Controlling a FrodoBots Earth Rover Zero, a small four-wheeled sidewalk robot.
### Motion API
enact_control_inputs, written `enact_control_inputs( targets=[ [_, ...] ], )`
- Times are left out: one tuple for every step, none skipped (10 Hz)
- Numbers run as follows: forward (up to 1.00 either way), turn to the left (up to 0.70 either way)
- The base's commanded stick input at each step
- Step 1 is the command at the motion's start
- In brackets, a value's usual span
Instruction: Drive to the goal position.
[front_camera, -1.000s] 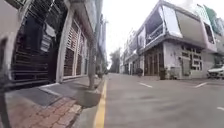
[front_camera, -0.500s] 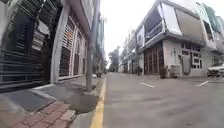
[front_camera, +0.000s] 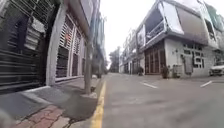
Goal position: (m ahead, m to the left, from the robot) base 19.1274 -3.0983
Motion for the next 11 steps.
enact_control_inputs(
  targets=[
    [0.5, 0.0],
    [0.5, 0.0],
    [0.5, 0.0],
    [0.5, 0.0],
    [0.5, 0.0],
    [0.5, 0.0],
    [0.5, 0.0],
    [0.5, 0.0],
    [0.5, 0.0],
    [0.5, 0.0],
    [0.5, 0.0]
  ],
)
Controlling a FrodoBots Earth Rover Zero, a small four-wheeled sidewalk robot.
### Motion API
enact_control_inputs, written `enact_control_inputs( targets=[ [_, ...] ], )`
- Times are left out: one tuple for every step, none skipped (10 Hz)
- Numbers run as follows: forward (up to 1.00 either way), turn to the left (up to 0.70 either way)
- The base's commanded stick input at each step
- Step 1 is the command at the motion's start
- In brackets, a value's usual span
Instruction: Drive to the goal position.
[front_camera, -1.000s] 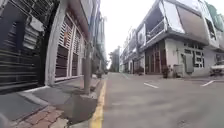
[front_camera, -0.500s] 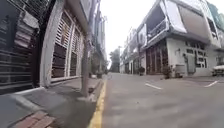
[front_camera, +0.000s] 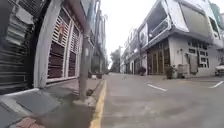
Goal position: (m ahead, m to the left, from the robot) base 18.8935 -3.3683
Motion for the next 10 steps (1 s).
enact_control_inputs(
  targets=[
    [0.5, 0.0],
    [0.5, 0.0],
    [0.5, 0.0],
    [0.5, -0.33],
    [0.5, -0.5],
    [0.5, -0.47],
    [0.5, -0.01],
    [0.5, 0.0],
    [0.5, 0.0],
    [0.5, 0.0]
  ],
)
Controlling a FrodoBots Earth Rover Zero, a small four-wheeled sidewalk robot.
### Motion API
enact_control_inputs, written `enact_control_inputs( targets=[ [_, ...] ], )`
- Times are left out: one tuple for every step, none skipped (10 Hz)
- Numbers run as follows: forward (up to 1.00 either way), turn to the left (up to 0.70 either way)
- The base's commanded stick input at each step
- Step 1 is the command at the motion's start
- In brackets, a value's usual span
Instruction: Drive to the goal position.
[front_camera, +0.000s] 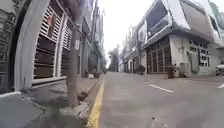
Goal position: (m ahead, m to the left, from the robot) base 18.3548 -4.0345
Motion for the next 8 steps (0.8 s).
enact_control_inputs(
  targets=[
    [0.5, 0.0],
    [0.5, 0.0],
    [0.5, 0.0],
    [0.5, 0.0],
    [0.5, 0.0],
    [0.5, 0.0],
    [0.5, 0.0],
    [0.5, 0.0]
  ],
)
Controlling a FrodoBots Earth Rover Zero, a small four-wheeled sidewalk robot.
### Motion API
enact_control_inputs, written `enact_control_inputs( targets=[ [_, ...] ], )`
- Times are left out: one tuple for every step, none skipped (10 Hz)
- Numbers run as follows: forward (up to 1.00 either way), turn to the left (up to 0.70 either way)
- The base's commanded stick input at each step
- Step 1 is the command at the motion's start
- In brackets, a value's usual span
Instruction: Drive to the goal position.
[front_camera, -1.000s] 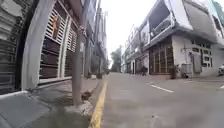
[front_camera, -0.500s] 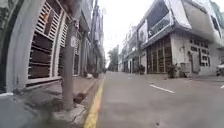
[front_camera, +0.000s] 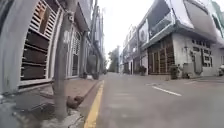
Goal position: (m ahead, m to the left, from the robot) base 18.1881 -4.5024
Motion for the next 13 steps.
enact_control_inputs(
  targets=[
    [0.5, 0.0],
    [0.5, 0.0],
    [0.5, 0.0],
    [0.5, 0.0],
    [0.5, 0.0],
    [0.5, 0.0],
    [0.5, 0.0],
    [0.5, 0.0],
    [0.5, 0.0],
    [0.5, 0.0],
    [0.5, 0.0],
    [0.5, 0.0],
    [0.5, 0.0]
  ],
)
